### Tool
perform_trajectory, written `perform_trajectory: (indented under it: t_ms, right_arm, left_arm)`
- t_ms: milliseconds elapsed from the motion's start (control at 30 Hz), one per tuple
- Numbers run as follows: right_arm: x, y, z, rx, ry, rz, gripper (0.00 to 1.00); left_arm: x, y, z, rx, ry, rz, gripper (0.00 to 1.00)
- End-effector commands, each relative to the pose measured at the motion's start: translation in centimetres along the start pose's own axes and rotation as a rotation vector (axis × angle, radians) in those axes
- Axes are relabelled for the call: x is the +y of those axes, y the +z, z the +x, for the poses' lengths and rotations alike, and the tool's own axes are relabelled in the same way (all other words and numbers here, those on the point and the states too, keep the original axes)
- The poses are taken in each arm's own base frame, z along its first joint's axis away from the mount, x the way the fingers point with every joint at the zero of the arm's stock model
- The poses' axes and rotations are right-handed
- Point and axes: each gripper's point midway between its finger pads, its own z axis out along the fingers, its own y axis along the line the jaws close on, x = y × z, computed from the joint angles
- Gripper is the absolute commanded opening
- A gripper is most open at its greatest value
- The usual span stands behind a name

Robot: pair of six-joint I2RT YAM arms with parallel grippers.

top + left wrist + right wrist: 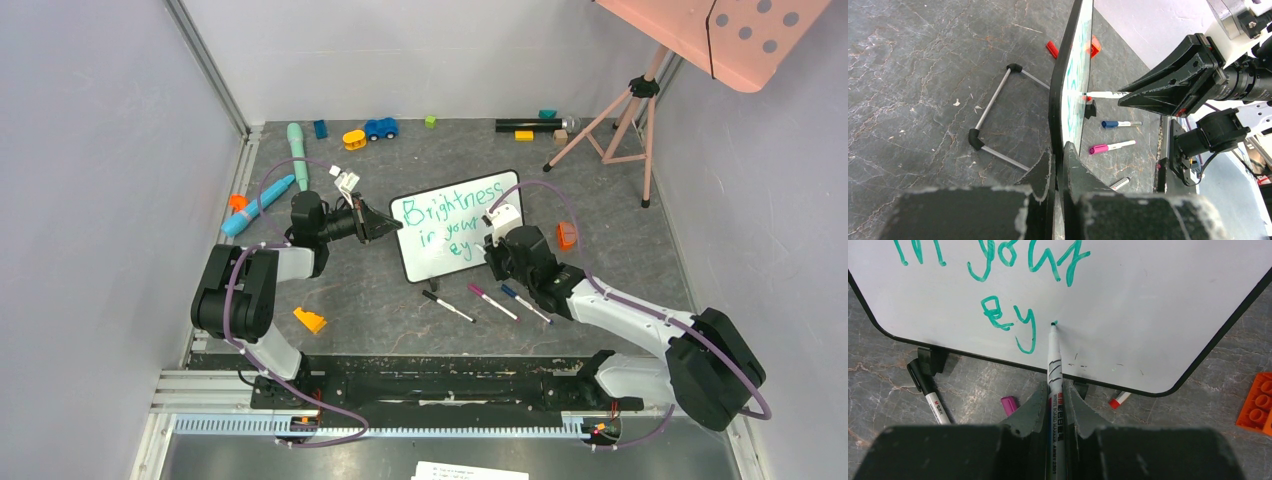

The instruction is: Write a sentence on the whiteboard

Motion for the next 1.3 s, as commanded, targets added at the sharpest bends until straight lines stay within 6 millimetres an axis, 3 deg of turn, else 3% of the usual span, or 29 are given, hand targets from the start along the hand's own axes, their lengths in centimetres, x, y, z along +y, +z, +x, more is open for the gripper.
perform_trajectory:
  t_ms: [0,200,933,1267]
  right_arm:
    - [-1.3,0.2,-1.5,-0.033,0.007,0.073,0.0]
    - [-2.6,-0.1,-1.3,-0.028,0.022,0.125,0.0]
    - [-3.4,-0.2,-1.5,-0.032,0.031,0.153,0.0]
    - [-2.7,0.0,-2.8,-0.061,0.036,0.113,0.0]
  left_arm:
    - [0.0,0.0,-0.1,-0.001,0.155,0.011,0.02]
    - [0.0,0.0,-0.1,-0.002,0.157,0.011,0.02]
    - [0.0,0.0,-0.1,-0.001,0.155,0.009,0.02]
    - [0.0,0.0,-0.1,0.0,0.155,0.01,0.02]
